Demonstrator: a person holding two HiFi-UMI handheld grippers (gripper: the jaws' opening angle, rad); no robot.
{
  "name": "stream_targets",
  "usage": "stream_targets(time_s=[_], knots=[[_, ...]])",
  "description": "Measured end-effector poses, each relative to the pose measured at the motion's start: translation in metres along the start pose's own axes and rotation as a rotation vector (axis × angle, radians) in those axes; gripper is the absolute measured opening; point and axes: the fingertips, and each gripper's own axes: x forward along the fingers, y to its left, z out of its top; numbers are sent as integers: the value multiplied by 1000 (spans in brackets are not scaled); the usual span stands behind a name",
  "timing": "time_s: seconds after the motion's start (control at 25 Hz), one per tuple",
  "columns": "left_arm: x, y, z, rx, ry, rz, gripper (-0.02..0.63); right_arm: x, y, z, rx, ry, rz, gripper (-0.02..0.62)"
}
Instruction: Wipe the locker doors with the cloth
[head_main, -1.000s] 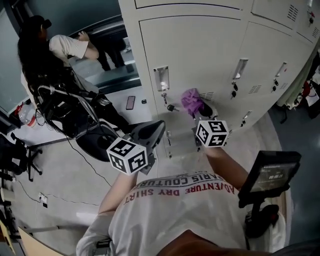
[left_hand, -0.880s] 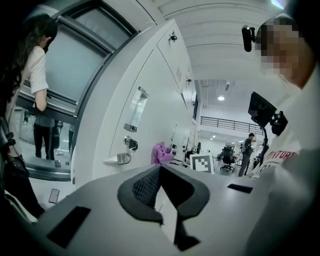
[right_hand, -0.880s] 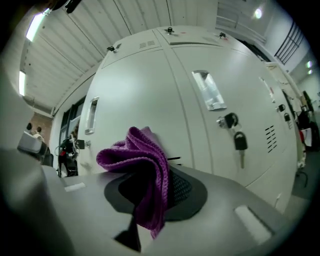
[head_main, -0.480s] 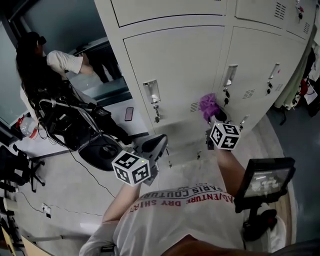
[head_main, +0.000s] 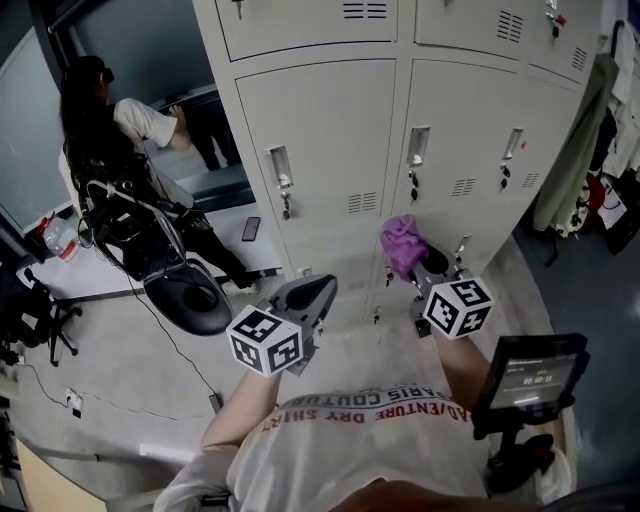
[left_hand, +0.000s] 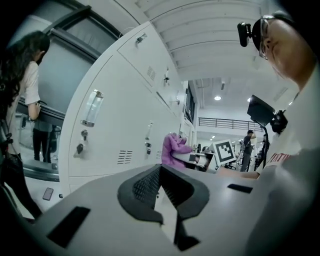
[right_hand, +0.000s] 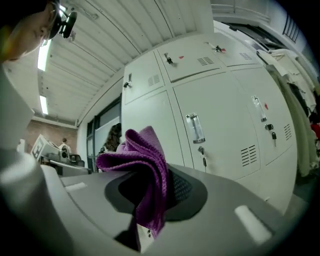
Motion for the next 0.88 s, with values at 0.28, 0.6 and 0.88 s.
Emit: stream_targets(time_s=[0.28, 0.6, 0.88], knots=[[-48, -178, -48, -2, -31, 40, 2, -198, 64, -39, -24, 130, 193, 71], [-107, -366, -102, -27, 0, 106, 2, -395, 104, -54, 17, 248, 286, 71], [-153, -450, -104, -5, 30, 98, 2, -487, 149, -34, 43, 220, 291, 71]])
